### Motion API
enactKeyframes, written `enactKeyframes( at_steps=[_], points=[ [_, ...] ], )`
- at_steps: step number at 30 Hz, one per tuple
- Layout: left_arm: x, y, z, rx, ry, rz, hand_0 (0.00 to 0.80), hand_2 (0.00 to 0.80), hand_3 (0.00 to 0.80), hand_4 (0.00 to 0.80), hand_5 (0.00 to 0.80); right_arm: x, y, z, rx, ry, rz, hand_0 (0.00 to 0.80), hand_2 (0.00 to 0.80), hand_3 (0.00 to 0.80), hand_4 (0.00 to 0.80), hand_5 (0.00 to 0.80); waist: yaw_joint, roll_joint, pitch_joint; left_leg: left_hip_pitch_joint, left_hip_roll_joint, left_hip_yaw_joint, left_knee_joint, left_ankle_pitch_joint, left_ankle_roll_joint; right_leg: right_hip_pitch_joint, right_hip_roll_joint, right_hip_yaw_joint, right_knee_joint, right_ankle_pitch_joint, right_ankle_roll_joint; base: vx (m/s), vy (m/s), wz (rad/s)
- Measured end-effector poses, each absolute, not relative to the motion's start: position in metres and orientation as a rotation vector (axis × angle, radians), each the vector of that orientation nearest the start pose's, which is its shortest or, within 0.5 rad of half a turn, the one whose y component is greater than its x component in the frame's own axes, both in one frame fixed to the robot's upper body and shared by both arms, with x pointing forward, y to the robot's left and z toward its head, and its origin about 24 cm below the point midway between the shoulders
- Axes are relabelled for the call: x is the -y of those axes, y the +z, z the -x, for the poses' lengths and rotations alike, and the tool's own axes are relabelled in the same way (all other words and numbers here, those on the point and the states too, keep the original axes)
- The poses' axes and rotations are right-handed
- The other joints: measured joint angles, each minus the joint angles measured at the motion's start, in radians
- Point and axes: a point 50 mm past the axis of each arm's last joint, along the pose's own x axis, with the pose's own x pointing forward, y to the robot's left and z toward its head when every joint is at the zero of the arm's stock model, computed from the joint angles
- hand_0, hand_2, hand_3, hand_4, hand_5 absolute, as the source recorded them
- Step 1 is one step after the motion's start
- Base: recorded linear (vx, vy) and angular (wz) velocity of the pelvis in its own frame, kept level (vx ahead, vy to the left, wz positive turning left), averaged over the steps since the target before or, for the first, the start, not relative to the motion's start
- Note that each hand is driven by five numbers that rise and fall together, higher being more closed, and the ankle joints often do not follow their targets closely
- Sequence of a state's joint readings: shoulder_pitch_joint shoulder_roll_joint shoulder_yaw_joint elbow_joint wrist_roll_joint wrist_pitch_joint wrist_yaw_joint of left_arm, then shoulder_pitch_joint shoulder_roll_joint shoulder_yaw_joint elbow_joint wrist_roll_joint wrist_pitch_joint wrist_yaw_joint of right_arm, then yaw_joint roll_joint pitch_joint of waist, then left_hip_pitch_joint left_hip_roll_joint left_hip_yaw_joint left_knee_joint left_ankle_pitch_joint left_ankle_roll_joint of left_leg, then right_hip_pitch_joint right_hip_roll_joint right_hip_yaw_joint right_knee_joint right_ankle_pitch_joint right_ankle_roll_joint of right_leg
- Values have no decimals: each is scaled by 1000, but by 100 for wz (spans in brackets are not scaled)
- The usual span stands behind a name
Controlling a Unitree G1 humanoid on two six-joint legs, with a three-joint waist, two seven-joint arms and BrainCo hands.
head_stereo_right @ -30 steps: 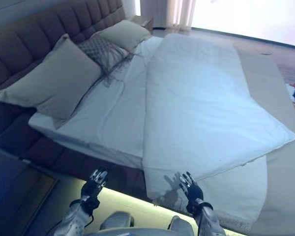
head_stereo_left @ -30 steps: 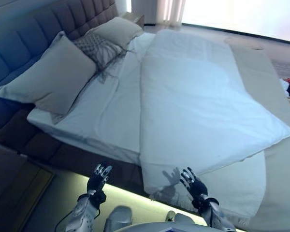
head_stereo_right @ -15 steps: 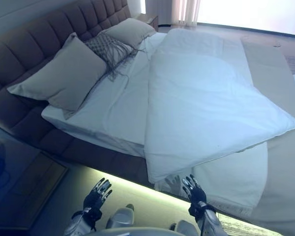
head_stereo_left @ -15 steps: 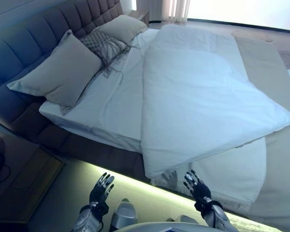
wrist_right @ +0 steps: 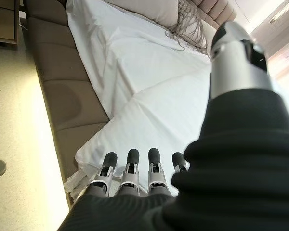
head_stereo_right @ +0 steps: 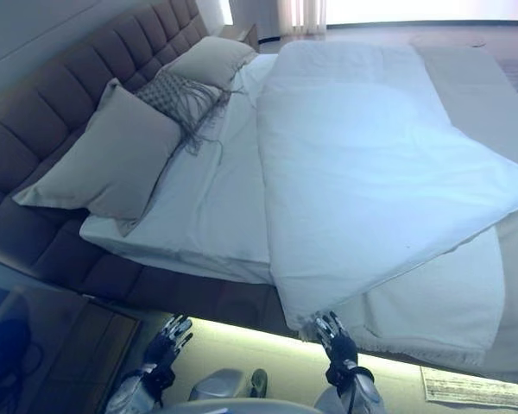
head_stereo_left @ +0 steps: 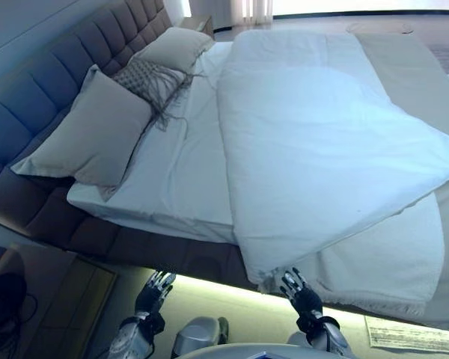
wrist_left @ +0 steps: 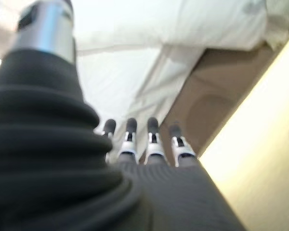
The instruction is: Make the bed neatly
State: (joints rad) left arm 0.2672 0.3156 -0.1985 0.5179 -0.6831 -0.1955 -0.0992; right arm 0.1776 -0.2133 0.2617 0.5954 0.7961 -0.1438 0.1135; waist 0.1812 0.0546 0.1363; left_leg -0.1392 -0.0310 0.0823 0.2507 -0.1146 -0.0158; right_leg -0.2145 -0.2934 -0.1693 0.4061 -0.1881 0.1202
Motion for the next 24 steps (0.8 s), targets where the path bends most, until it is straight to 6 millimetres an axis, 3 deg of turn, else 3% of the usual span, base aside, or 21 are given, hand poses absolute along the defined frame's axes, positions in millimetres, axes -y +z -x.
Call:
enactKeyframes(
  at_steps=[1,3,6,10,12,14,18,21,24],
  points=[
    [-220,-93,-140,-554,121,307,0,0,0,0,0,174,-104,-162,-606,-62,-508,0,0,0,0,0,5,6,9,-67,6,-11,26,4,-1,-53,10,6,-7,32,21,-469,-176,-28],
    [-216,-80,-173,-453,100,304,0,0,0,0,0,183,-90,-198,-538,-51,-452,0,0,0,0,0,1,9,49,-214,16,-39,87,17,0,-166,23,8,-8,77,11,-320,-217,-5],
    [-207,-60,-208,-333,86,325,0,0,0,0,0,197,-77,-226,-483,-92,-391,0,0,0,0,0,7,18,130,-257,20,-60,72,58,-3,-190,24,-16,-40,115,5,-38,-196,15],
    [-204,-60,-209,-334,79,327,0,0,0,0,0,210,-65,-242,-416,-138,-412,0,0,0,0,0,30,7,177,-258,32,-92,4,99,-21,-187,27,-78,-58,126,-17,13,-8,20],
    [-201,-64,-205,-354,75,340,0,0,0,0,0,223,-55,-256,-392,-174,-414,0,0,0,0,0,25,17,200,-259,36,-92,-19,121,-21,-192,17,-98,-43,118,-27,60,233,33],
    [-198,-66,-203,-366,68,364,0,0,0,0,0,240,-41,-276,-377,-220,-399,0,0,0,0,0,27,30,213,-273,24,-94,2,124,-18,-212,-8,-97,-5,102,-27,53,275,19],
    [-187,-60,-215,-344,4,372,0,0,0,0,0,267,8,-320,-226,-310,-496,0,0,0,0,0,52,48,238,-340,0,-86,38,124,-4,-286,-46,-91,56,93,-20,23,65,14],
    [-186,-46,-226,-287,-41,359,0,0,0,0,0,274,23,-330,-179,-331,-541,0,0,0,0,0,106,50,269,-350,0,-84,63,119,-9,-297,-51,-92,75,84,-24,38,32,-1],
    [-191,-46,-221,-285,-27,349,0,0,0,0,0,278,31,-334,-159,-339,-586,0,0,0,0,0,118,55,273,-368,3,-81,102,94,-7,-304,-52,-94,84,77,-22,12,37,-6]
  ],
)
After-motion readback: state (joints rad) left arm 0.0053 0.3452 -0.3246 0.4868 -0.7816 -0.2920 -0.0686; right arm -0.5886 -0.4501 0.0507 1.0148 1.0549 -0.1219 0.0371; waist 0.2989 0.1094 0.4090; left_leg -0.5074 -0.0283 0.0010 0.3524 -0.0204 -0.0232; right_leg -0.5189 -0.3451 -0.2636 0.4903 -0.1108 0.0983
